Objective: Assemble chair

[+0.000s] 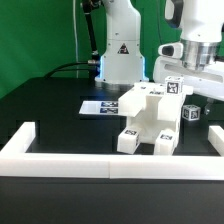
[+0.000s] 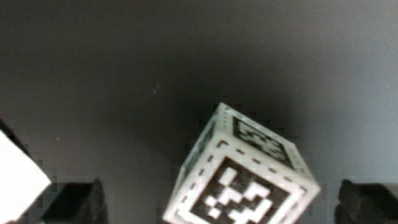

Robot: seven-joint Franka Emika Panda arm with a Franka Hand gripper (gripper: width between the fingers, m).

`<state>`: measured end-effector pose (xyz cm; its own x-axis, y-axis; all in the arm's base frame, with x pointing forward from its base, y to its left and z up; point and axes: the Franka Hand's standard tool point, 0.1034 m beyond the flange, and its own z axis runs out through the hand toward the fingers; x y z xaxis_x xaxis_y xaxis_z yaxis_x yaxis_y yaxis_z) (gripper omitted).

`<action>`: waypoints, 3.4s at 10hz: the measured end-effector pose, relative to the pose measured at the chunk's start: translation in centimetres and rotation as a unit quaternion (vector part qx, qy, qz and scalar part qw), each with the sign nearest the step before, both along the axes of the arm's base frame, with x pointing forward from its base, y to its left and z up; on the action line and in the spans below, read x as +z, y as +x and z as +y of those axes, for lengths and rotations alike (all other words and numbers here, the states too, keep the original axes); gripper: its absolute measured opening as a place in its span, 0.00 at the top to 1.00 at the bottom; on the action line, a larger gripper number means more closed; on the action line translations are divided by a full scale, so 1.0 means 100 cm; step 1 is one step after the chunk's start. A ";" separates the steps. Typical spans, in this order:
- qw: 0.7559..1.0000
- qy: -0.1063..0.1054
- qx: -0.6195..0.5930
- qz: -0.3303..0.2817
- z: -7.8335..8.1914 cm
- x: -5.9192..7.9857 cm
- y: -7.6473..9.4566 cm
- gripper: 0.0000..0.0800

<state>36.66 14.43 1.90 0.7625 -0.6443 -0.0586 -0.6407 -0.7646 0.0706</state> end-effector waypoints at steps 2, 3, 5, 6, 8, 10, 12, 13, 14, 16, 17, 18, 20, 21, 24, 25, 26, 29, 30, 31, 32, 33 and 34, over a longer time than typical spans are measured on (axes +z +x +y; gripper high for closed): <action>1.000 -0.002 0.001 0.000 -0.002 -0.003 0.000 0.19; 1.000 -0.002 0.002 0.000 -0.001 -0.003 0.000 0.19; 1.000 -0.002 0.002 -0.001 -0.001 -0.003 0.001 0.22; 1.000 -0.002 0.002 0.000 -0.001 -0.003 0.001 0.22; 1.000 -0.002 0.002 0.000 -0.001 -0.003 0.001 0.64; 1.000 -0.002 0.003 0.000 0.000 -0.003 0.001 0.64; 1.000 -0.001 0.004 0.000 0.001 -0.003 0.000 0.64; 1.000 -0.001 0.005 0.000 0.001 -0.003 0.000 0.64; 1.000 0.000 0.014 0.000 0.001 -0.003 0.000 0.64; 1.000 0.005 0.025 0.000 0.003 0.004 -0.001 0.64; 1.000 0.010 0.028 0.008 0.006 0.013 -0.005 0.64; 0.999 0.017 0.035 0.013 0.009 0.024 -0.005 0.64; 0.999 0.033 0.042 0.009 0.013 0.049 0.002 0.64; 0.998 0.039 0.045 0.008 0.014 0.057 0.003 0.64; 0.996 0.058 0.068 0.001 0.005 0.086 0.015 0.64; 0.996 0.060 0.070 -0.001 0.003 0.092 0.024 0.64; 0.996 0.058 0.071 -0.001 0.003 0.090 0.022 0.64; 0.996 0.058 0.071 -0.001 0.002 0.090 0.022 0.64; 0.992 0.053 0.110 0.006 -0.008 0.094 0.024 0.64; 0.990 0.055 0.132 0.003 -0.020 0.105 0.034 0.64; 0.987 0.057 0.153 -0.007 -0.030 0.114 0.048 0.64; 0.983 0.059 0.174 -0.013 -0.039 0.120 0.060 0.64; 0.977 0.063 0.204 -0.014 -0.051 0.126 0.073 0.64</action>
Offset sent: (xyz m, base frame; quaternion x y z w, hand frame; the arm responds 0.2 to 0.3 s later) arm 0.0040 -0.0002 0.0004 -0.0092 0.0077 0.0101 0.9999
